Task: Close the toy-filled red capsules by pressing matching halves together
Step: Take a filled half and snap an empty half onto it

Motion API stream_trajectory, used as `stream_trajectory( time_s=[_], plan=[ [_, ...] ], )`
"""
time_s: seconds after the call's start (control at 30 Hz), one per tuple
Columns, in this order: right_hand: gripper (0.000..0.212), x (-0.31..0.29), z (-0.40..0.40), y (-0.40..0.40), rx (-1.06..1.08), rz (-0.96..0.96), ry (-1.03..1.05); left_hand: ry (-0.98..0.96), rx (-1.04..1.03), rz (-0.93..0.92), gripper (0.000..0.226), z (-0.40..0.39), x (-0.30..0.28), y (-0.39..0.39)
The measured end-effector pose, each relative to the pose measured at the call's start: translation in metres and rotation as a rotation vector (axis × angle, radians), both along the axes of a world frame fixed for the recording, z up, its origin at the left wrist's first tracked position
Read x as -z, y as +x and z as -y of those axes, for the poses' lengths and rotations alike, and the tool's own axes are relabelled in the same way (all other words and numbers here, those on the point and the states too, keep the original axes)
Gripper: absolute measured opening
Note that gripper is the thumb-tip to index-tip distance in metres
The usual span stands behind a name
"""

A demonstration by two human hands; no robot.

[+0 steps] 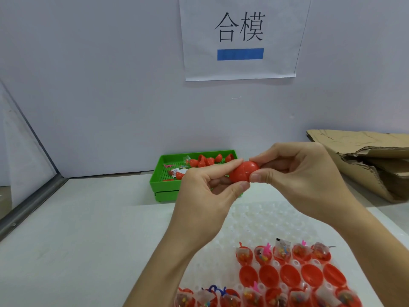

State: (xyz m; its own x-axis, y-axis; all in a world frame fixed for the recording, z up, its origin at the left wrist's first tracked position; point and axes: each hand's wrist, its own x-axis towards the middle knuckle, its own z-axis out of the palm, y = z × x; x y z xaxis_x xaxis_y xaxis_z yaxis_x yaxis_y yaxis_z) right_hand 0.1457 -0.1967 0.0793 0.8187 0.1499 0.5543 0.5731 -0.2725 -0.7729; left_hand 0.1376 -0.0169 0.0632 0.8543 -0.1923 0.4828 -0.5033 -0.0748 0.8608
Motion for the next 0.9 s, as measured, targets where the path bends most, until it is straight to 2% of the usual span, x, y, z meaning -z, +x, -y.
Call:
stream_trajectory(
  time_s=[0.3, 0.57, 0.9],
  plan=[
    [0.017, 0.002, -0.004, 0.000, -0.027, 0.013, 0.049, -0.017, -0.025, 0.011, 0.036, 0.000, 0.000, 0.002],
    [0.018, 0.004, -0.005, 0.001, -0.117, 0.027, 0.086, -0.041, -0.024, -0.013, 0.042, -0.004, -0.003, 0.003],
    [0.019, 0.002, -0.010, -0.003, -0.083, 0.061, 0.113, -0.063, -0.037, -0.035, 0.040, -0.006, -0.005, 0.002]
  ],
)
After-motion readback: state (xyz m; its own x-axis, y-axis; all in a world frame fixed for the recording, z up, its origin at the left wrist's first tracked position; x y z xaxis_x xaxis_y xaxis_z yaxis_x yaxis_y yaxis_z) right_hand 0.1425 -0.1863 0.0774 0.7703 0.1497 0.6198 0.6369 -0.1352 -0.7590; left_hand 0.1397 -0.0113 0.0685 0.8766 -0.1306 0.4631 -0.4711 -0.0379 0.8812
